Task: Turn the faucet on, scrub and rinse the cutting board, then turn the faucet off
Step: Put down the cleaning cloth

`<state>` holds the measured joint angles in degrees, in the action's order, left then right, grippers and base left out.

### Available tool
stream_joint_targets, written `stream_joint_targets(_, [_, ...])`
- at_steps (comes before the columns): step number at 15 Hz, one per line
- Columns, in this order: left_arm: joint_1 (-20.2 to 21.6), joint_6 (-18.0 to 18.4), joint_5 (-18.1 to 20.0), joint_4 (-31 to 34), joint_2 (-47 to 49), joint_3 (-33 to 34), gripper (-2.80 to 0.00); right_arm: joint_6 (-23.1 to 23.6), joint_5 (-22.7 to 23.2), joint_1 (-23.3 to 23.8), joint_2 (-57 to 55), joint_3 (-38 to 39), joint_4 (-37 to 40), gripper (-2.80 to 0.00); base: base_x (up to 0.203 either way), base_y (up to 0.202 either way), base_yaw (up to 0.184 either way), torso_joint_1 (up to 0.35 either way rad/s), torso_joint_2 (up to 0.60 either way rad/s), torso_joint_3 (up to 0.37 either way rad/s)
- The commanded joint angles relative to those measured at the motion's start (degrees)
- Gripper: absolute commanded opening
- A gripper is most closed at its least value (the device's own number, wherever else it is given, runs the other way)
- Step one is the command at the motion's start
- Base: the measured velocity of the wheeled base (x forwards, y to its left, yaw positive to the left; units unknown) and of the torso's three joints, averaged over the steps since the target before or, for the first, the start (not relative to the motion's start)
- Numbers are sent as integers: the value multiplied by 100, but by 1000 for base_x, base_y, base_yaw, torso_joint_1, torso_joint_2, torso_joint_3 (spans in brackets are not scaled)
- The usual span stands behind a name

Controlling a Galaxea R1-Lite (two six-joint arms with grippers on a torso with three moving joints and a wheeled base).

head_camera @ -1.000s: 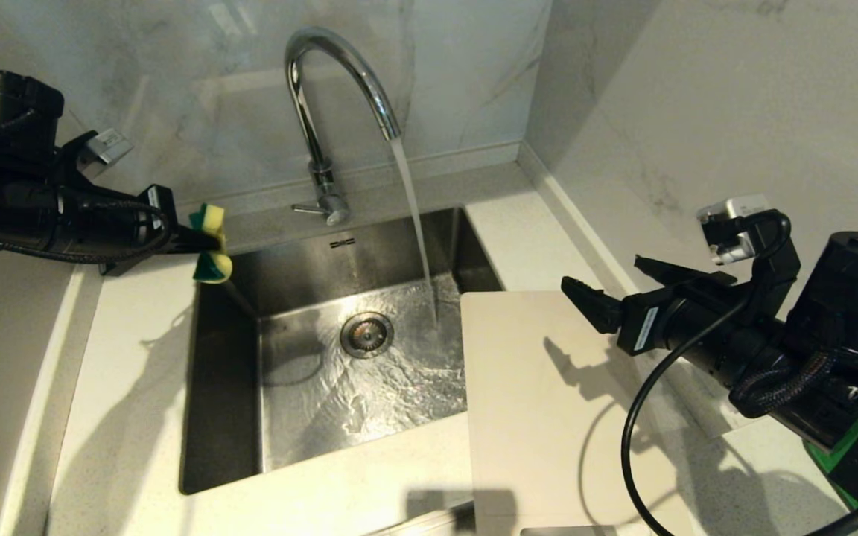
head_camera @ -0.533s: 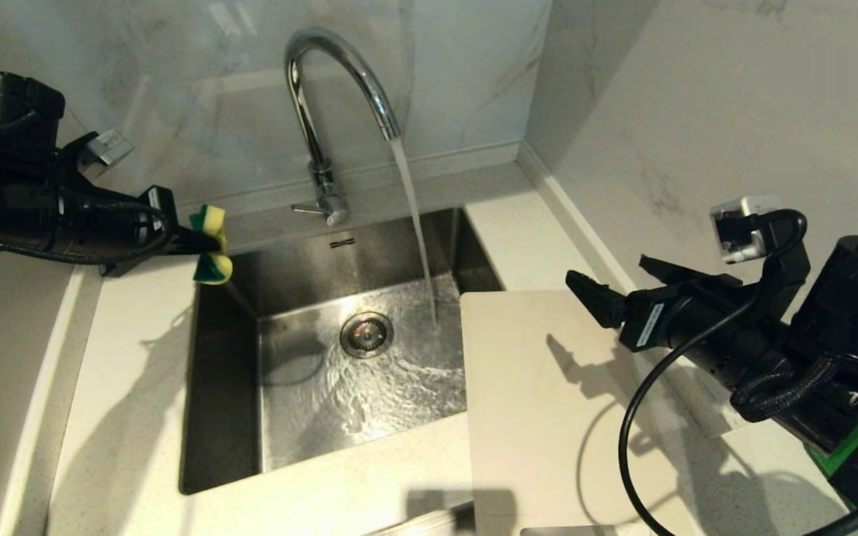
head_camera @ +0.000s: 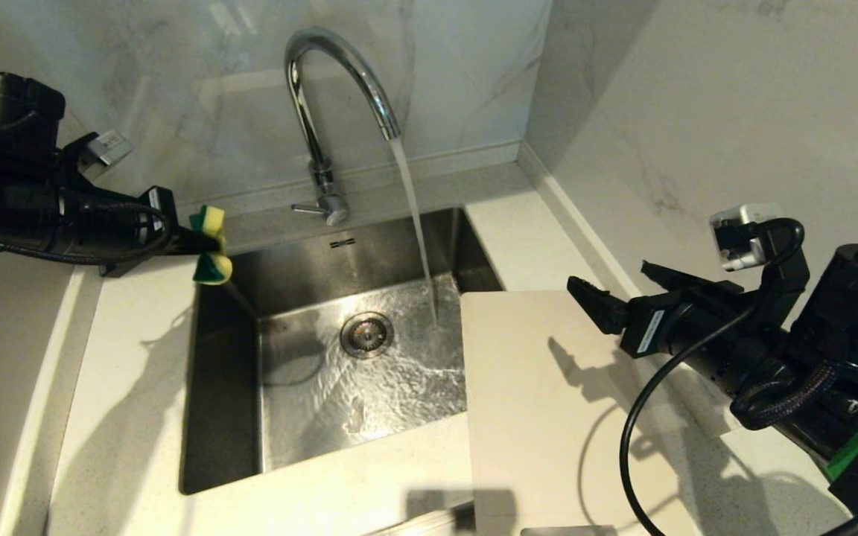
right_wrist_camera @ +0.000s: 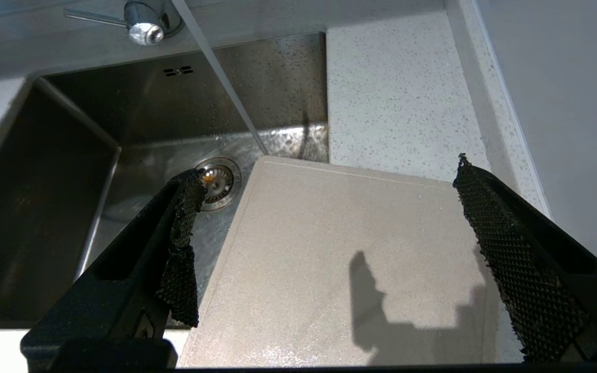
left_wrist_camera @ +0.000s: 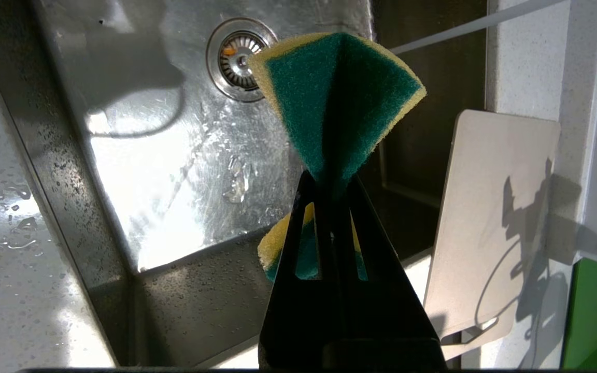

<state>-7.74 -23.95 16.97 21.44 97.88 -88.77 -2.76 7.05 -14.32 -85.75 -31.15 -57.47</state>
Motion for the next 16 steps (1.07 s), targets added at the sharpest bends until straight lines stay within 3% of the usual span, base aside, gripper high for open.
stream_joint_targets(1, [1, -30, 17, 9, 3, 9, -280, 3, -19, -9, 14, 74, -37, 0, 0, 0, 0, 0, 0, 0])
stream_joint_targets(16, [1, -13, -1, 9, -23, -85, -280, -15, -67, -79, 32, 118, -38, 0, 0, 0, 0, 0, 0, 0])
